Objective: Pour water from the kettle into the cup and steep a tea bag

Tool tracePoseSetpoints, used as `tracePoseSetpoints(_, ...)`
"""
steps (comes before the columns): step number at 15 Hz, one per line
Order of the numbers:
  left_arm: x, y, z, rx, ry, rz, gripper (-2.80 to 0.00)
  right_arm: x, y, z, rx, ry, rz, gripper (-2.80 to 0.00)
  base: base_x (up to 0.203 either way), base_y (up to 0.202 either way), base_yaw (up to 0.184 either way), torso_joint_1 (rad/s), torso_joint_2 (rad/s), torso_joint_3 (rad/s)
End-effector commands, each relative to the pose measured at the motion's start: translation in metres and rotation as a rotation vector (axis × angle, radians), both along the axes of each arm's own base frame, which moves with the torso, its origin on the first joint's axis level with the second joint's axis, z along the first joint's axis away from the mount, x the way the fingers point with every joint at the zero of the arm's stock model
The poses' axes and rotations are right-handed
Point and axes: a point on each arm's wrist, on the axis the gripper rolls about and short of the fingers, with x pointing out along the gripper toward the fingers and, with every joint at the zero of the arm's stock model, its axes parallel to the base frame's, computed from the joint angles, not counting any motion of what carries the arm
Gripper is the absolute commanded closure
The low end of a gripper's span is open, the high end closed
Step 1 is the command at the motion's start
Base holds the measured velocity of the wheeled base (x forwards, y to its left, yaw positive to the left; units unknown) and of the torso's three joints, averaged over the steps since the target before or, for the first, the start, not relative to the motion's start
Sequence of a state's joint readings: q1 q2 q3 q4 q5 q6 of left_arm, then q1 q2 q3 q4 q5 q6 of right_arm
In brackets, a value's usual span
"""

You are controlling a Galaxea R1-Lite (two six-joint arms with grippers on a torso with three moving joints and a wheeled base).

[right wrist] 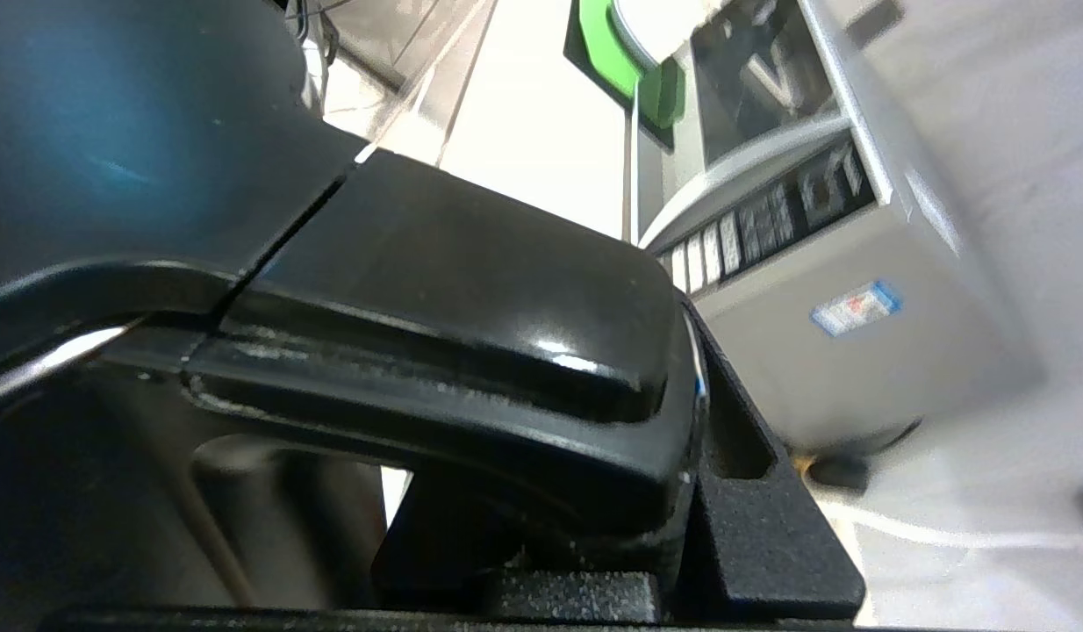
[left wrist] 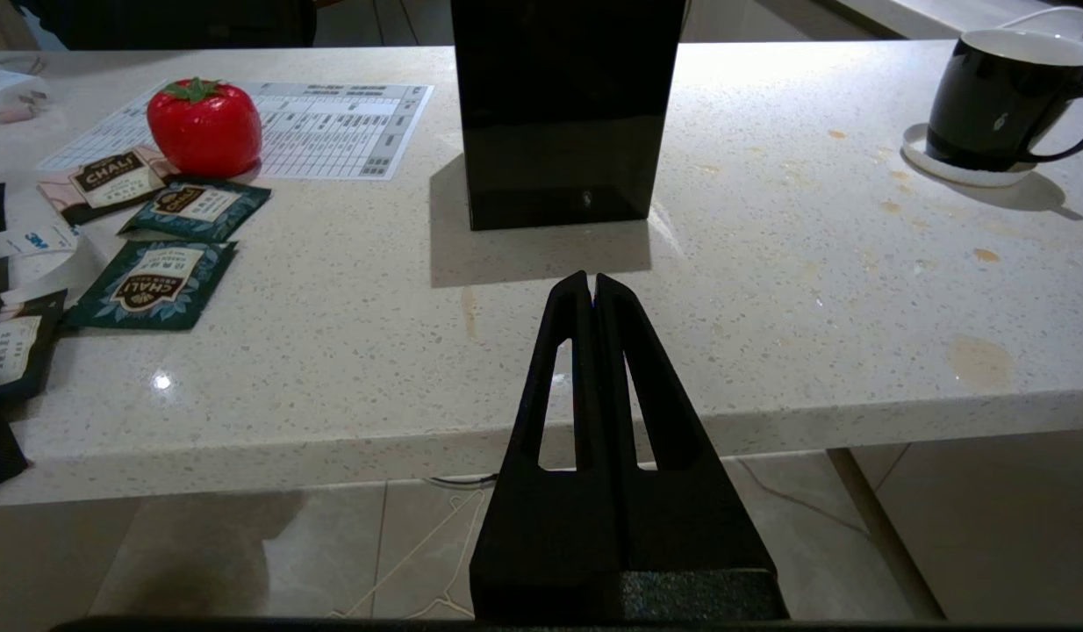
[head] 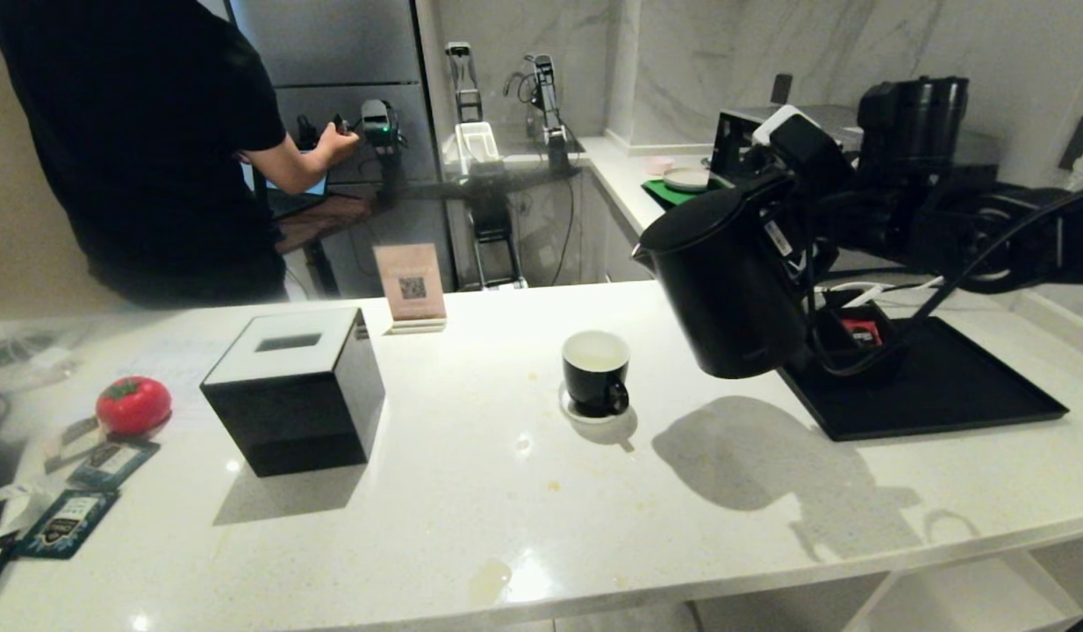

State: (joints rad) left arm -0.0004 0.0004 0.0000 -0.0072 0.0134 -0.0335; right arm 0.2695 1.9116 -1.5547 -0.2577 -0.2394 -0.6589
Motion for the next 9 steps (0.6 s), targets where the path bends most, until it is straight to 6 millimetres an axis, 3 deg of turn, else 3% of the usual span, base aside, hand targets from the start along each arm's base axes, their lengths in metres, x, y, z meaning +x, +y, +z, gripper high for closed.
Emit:
tracePoseSetpoints(1, 0.000, 0.000, 0.000, -0.001, 0.000, 0.001, 0.00, -0.009, -0.005, 0.005, 0.030, -0.007, -0.014, 0.00, 0.000, 0.000, 0.000, 0.000, 0.00, 0.000)
tracePoseSetpoints(4, 0.000, 0.000, 0.000, 0.000, 0.001, 0.001, 0.00, -0.013, -0.012, 0.010, 0.100, -0.027, -0.089, 0.00, 0.000, 0.000, 0.000, 0.000, 0.00, 0.000)
tracePoseSetpoints(9, 0.000, 0.000, 0.000, -0.001, 0.000, 0.001, 0.00, -0.031, -0.044, 0.011, 0.165, -0.018, -0.177, 0.00, 0.000, 0.000, 0.000, 0.000, 0.00, 0.000)
